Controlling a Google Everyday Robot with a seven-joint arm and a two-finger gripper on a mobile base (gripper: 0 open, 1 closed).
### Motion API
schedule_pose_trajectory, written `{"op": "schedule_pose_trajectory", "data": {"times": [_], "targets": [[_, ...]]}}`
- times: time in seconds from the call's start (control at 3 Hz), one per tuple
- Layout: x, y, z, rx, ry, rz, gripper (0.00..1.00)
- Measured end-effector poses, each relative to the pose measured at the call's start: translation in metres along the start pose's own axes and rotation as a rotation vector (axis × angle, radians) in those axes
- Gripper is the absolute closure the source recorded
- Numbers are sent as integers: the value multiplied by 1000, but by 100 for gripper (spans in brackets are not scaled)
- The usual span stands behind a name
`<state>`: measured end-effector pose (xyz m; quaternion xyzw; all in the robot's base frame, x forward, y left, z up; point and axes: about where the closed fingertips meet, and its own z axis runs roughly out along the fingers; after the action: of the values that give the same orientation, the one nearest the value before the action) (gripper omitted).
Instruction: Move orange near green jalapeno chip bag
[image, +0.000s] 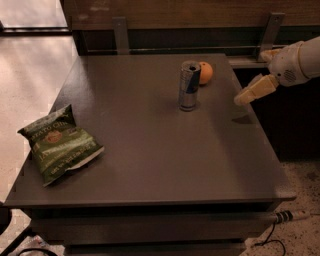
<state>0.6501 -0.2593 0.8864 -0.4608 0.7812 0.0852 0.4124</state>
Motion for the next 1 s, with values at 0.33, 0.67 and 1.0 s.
{"op": "schedule_pose_trajectory", "data": {"times": [0.33,0.67,1.0], "targets": [[7,-10,25,9,-115,60,0],[5,-19,37,19,-207,85,0],[-4,-26,47,18,-262,83,0]]}}
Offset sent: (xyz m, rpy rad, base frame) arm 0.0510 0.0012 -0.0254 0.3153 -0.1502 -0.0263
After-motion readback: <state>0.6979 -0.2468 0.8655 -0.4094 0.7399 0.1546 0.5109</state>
